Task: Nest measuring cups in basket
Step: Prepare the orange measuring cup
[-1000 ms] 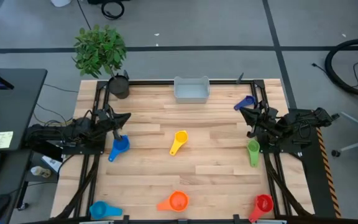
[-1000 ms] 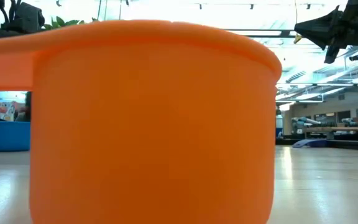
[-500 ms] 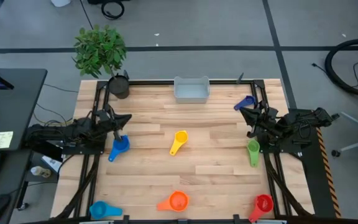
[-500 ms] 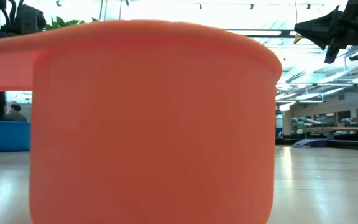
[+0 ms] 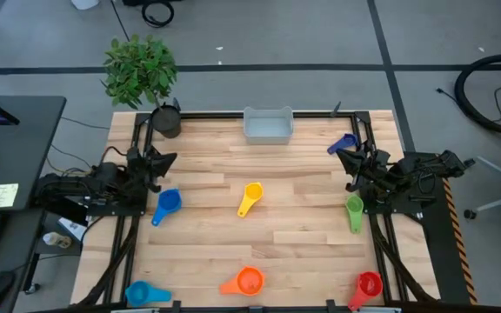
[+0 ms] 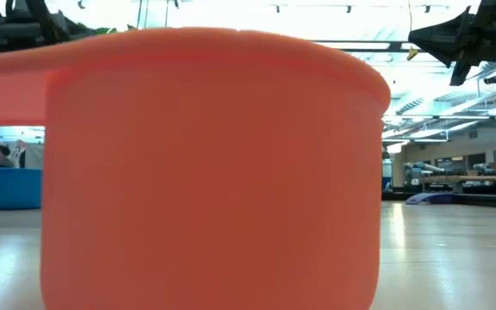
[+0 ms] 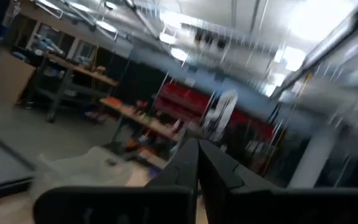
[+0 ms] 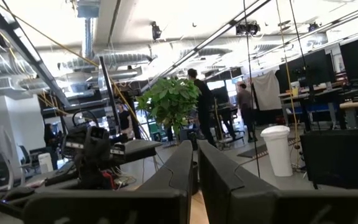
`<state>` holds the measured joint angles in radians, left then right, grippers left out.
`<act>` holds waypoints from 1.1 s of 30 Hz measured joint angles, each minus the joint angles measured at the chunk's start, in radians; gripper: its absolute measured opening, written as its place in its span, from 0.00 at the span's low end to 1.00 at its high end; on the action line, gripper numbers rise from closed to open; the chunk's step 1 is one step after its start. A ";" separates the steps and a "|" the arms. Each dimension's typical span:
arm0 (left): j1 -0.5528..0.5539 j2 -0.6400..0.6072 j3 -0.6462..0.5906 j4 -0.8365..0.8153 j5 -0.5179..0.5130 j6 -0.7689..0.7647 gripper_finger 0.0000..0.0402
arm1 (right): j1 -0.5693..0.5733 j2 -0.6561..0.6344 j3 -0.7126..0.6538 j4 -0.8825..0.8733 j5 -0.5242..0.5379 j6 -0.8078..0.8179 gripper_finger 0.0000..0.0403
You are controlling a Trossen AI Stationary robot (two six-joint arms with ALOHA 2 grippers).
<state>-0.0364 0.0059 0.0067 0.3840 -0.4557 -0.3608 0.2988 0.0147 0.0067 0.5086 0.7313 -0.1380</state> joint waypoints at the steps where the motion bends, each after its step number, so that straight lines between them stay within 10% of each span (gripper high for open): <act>1: 0.000 0.000 0.000 0.018 0.000 0.000 0.04 | -0.001 0.000 0.000 0.000 0.000 0.001 0.07; 33: 0.000 0.000 0.000 -0.129 0.012 0.066 0.04 | -0.001 0.000 0.000 0.104 0.011 0.055 0.07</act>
<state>-0.0366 0.0063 0.0066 0.2546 -0.4435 -0.2948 0.2977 0.0143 0.0067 0.6121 0.7425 -0.0830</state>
